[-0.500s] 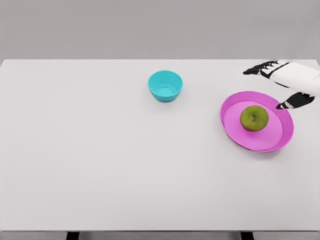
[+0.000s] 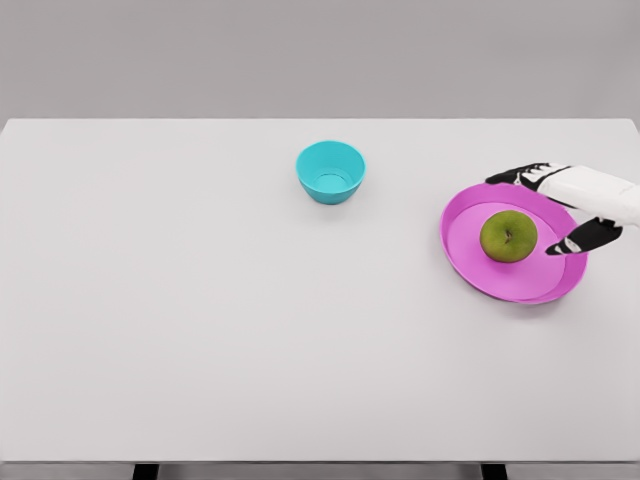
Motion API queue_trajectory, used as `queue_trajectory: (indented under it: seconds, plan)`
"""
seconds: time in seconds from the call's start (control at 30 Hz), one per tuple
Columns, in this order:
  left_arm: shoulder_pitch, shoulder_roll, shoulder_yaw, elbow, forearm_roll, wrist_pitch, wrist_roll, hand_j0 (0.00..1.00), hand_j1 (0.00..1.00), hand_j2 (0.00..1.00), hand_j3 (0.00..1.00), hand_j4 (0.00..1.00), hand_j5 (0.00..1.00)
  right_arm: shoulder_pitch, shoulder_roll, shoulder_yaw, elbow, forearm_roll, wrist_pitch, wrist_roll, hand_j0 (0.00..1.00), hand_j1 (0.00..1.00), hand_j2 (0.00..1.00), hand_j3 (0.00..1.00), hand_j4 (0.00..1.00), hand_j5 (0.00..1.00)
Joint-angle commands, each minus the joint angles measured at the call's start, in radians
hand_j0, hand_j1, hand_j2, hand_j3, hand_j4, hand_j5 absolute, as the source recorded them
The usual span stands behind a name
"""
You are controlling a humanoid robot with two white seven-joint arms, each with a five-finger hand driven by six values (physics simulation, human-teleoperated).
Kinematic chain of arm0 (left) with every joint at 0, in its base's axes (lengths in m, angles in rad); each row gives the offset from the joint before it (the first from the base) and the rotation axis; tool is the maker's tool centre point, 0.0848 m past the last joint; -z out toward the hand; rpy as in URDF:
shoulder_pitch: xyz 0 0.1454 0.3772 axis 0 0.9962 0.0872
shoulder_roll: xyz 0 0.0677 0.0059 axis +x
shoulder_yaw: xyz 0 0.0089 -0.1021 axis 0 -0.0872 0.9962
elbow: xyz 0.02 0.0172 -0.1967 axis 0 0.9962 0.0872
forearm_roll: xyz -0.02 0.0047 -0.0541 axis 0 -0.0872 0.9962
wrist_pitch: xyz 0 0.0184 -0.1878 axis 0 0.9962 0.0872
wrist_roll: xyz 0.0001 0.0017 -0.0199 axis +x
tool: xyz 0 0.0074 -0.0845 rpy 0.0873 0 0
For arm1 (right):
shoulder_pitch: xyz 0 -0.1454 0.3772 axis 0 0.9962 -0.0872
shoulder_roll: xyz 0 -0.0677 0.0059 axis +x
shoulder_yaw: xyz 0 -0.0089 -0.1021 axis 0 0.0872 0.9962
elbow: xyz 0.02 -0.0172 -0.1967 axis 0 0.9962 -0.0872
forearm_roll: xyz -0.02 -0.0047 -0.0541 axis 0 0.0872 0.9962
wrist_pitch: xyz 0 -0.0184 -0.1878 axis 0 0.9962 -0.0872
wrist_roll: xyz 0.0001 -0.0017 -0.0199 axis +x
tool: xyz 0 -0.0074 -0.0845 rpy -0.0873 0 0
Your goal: Put the apple from the pink plate into the blue bowl with your right arm
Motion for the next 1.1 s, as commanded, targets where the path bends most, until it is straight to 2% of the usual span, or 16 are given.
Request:
queue_trajectory:
  seconds: [0.0, 0.07, 0.2, 0.3, 0.37, 0.77, 0.87, 1.07]
  plan:
    - [-0.002, 0.0, 0.0, 0.0, 0.001, 0.001, 0.0, 1.0, 1.0, 1.0, 1.0, 1.0, 1.0, 0.0, -0.005, 0.009, 0.022, -0.002, 0.002, 0.0, 1.0, 1.0, 1.0, 1.0, 1.0, 1.0]
    - [-0.002, 0.0, 0.0, 0.0, 0.003, 0.001, 0.0, 1.0, 1.0, 1.0, 1.0, 1.0, 1.0, -0.011, 0.001, 0.043, 0.06, 0.026, 0.0, 0.0, 1.0, 1.0, 1.0, 1.0, 1.0, 1.0]
    - [-0.002, 0.0, 0.0, 0.0, 0.003, 0.001, 0.0, 1.0, 1.0, 1.0, 1.0, 1.0, 1.0, -0.026, 0.007, 0.072, 0.064, 0.034, 0.002, 0.0, 1.0, 1.0, 1.0, 1.0, 1.0, 1.0]
    - [-0.002, 0.0, 0.0, 0.0, 0.001, 0.001, 0.0, 1.0, 1.0, 1.0, 1.0, 1.0, 1.0, -0.087, 0.009, 0.133, 0.102, 0.034, 0.005, 0.0, 1.0, 1.0, 1.0, 1.0, 1.0, 1.0]
    - [-0.002, 0.0, 0.0, 0.0, 0.003, 0.001, 0.0, 1.0, 1.0, 1.0, 1.0, 1.0, 1.0, -0.104, 0.037, 0.187, 0.119, 0.038, 0.005, 0.0, 1.0, 1.0, 1.0, 1.0, 1.0, 1.0]
    - [-0.002, 0.0, 0.0, 0.0, 0.003, 0.001, 0.0, 1.0, 1.0, 1.0, 1.0, 1.0, 1.0, -0.127, 0.037, 0.192, 0.172, 0.074, 0.002, 0.0, 1.0, 1.0, 1.0, 1.0, 1.0, 1.0]
    - [-0.002, 0.0, 0.0, 0.0, 0.001, 0.001, 0.0, 1.0, 1.0, 1.0, 1.0, 1.0, 1.0, -0.133, 0.038, 0.205, 0.163, 0.149, -0.004, 0.0, 1.0, 1.0, 1.0, 1.0, 1.0, 1.0]
    - [-0.002, 0.0, 0.0, 0.0, 0.003, 0.001, 0.0, 1.0, 1.0, 1.0, 1.0, 1.0, 1.0, -0.14, 0.04, 0.205, 0.153, 0.202, -0.044, 0.0, 1.0, 1.0, 1.0, 1.0, 1.0, 1.0]
